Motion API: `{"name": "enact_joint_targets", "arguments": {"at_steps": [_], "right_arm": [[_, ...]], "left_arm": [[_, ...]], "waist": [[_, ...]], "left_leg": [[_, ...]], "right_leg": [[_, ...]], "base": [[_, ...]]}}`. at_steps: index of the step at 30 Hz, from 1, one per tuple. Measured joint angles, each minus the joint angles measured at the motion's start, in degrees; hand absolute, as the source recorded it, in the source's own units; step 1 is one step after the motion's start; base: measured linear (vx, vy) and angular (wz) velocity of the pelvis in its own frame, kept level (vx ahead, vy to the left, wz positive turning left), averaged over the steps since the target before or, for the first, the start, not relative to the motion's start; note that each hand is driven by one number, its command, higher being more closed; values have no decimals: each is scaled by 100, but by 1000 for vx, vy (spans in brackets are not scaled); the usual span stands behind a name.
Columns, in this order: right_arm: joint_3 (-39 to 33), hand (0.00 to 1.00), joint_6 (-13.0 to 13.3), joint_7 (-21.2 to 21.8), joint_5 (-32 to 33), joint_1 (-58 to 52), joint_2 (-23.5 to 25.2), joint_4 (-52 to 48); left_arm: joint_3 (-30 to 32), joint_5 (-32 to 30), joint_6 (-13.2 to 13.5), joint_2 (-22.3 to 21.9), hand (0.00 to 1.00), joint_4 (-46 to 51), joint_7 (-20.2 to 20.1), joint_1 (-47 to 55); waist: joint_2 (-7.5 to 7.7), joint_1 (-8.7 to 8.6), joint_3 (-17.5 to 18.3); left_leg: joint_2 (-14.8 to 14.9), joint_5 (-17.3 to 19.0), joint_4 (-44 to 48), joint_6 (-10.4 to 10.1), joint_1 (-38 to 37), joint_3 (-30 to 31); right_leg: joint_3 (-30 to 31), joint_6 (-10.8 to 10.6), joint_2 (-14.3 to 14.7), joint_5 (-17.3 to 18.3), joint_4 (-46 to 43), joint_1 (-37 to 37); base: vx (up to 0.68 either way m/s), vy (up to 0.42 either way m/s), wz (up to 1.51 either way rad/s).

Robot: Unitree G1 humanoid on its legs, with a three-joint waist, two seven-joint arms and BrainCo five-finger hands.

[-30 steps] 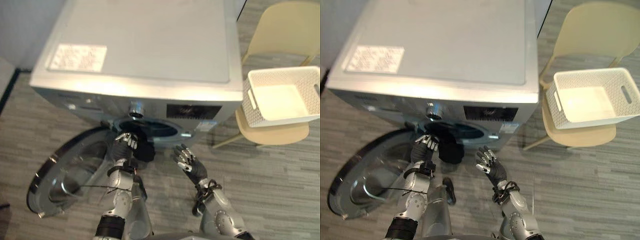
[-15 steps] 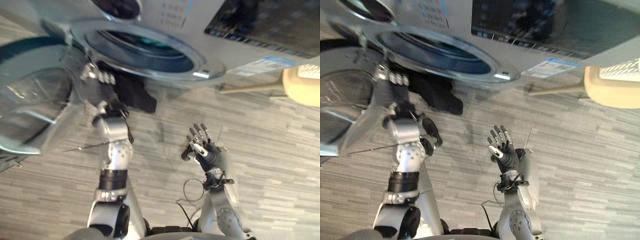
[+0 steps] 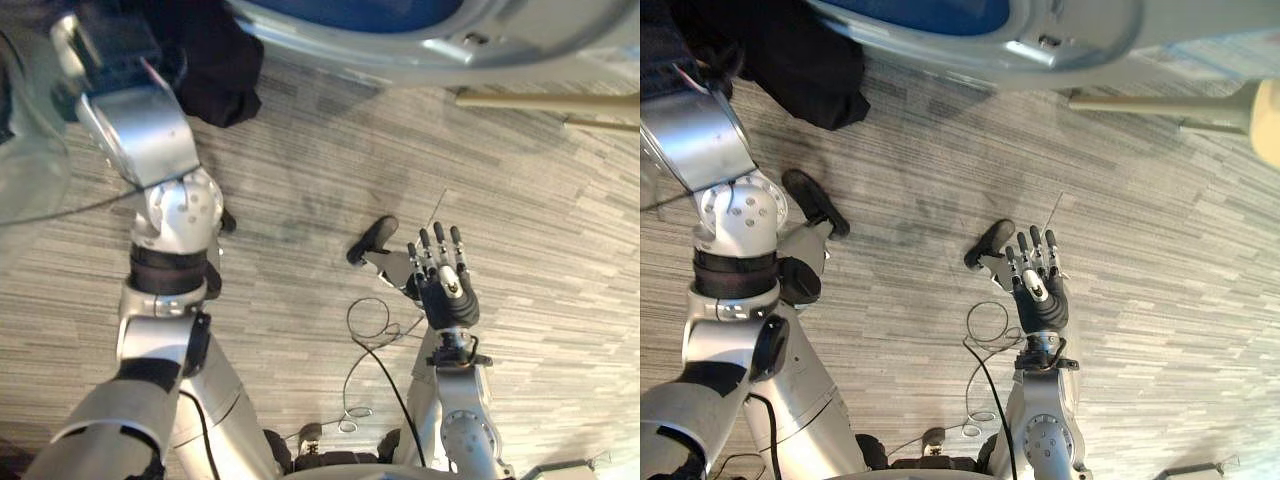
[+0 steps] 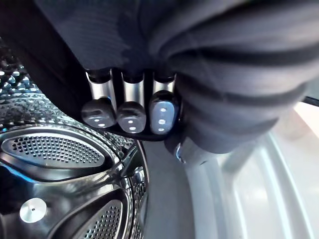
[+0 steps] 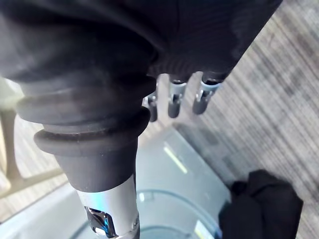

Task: Pick up the laundry basket with both hands and put the clothes into the washing machine.

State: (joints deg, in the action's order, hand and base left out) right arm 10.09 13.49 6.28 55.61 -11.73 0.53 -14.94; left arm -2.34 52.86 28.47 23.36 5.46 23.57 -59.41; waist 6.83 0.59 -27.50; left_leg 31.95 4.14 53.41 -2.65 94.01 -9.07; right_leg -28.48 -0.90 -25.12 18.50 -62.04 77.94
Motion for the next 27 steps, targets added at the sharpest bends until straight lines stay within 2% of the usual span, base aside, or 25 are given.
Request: {"name": "enact_joint_targets", "arguments": {"at_steps": [2, 4, 6, 7, 9, 12, 16, 19, 21, 23, 26, 27], "right_arm": [[-10, 0, -32, 18, 71, 1, 49, -1], [-1, 0, -79, 48, 118, 6, 41, -2], [-1, 0, -94, 106, 136, 4, 38, 2], [-2, 0, -104, 138, 175, 4, 37, 3], [0, 0, -109, 152, 230, 10, 44, -3], [-11, 0, -110, 214, 233, 5, 31, -32], [-22, 0, -153, 239, 228, 4, 36, 1], [-40, 0, -156, 252, 206, 2, 35, -10], [-86, 0, -155, 258, 195, -22, 2, -20], [-141, 0, -151, 265, 174, -78, -31, -20], [-146, 0, -150, 264, 153, -119, -140, 7], [-112, 0, -147, 266, 145, -111, -146, 6]], "left_arm": [[-220, 6, -318, 69, 100, -225, 27, -369], [-593, 1, -695, 263, 100, -460, 21, -831], [-812, -15, -799, 290, 100, -475, 7, -1285], [-940, -19, -804, 281, 100, -477, -3, -1459], [-1104, -25, -813, 271, 100, -478, -13, -1520], [-1281, -284, -835, 151, 100, -203, -16, -1397], [-1400, -830, -858, -89, 100, 633, -237, -320], [-1609, -930, -1069, -421, 100, 735, -367, 439], [-1628, -1121, -1201, -516, 100, 562, -476, 473], [-1564, -1372, -1203, -531, 100, 279, -474, 351], [-1361, -1487, -1306, -353, 100, -464, -326, -238], [-1273, -1482, -1347, -164, 100, -753, -179, -607]], "waist": [[10, -33, 5], [12, -179, 7], [14, -287, 8], [14, -316, 8], [11, -353, 11], [9, -336, 18], [8, -285, 18], [8, -259, 18], [7, -247, 18], [7, -237, 18], [7, -187, 18], [7, -185, 18]], "left_leg": [[7, -1, -89, 3, 7, -174], [18, -35, -82, 56, 9, -236], [14, -38, -207, 60, 7, -357], [15, -88, -192, 139, 7, -387], [17, -78, -75, 286, 1, -379], [16, -84, -87, 292, -12, -366], [-13, -96, -266, 271, -80, -486], [-20, -167, -256, 282, -161, -517], [-7, -166, -247, 282, -182, -516], [8, -144, -265, 251, -182, -517], [39, -139, -408, 258, -182, -543], [76, -151, -445, 239, -181, -552]], "right_leg": [[-1, -2, -7, -67, 149, 73], [55, -61, 10, -241, 264, 83], [26, -102, 66, -423, 559, 87], [35, -110, 99, -567, 637, 86], [97, -129, 98, -616, 608, 95], [129, -118, 98, -606, 536, 130], [143, -153, 94, -575, 609, 180], [216, -123, 100, -593, 595, 178], [227, -122, 121, -592, 581, 173], [220, -123, 150, -584, 613, 174], [175, -153, 249, -617, 823, 175], [167, -149, 305, -665, 901, 176]], "base": [[-81, 4, 4], [-54, 29, -18], [-35, 40, -27], [-21, 36, -25], [-9, 16, -15], [-27, -25, 1], [-29, -39, 6], [-12, -42, -1], [-21, -43, -6], [-22, -37, -8], [-16, -33, -16], [-15, -34, -24]]}}
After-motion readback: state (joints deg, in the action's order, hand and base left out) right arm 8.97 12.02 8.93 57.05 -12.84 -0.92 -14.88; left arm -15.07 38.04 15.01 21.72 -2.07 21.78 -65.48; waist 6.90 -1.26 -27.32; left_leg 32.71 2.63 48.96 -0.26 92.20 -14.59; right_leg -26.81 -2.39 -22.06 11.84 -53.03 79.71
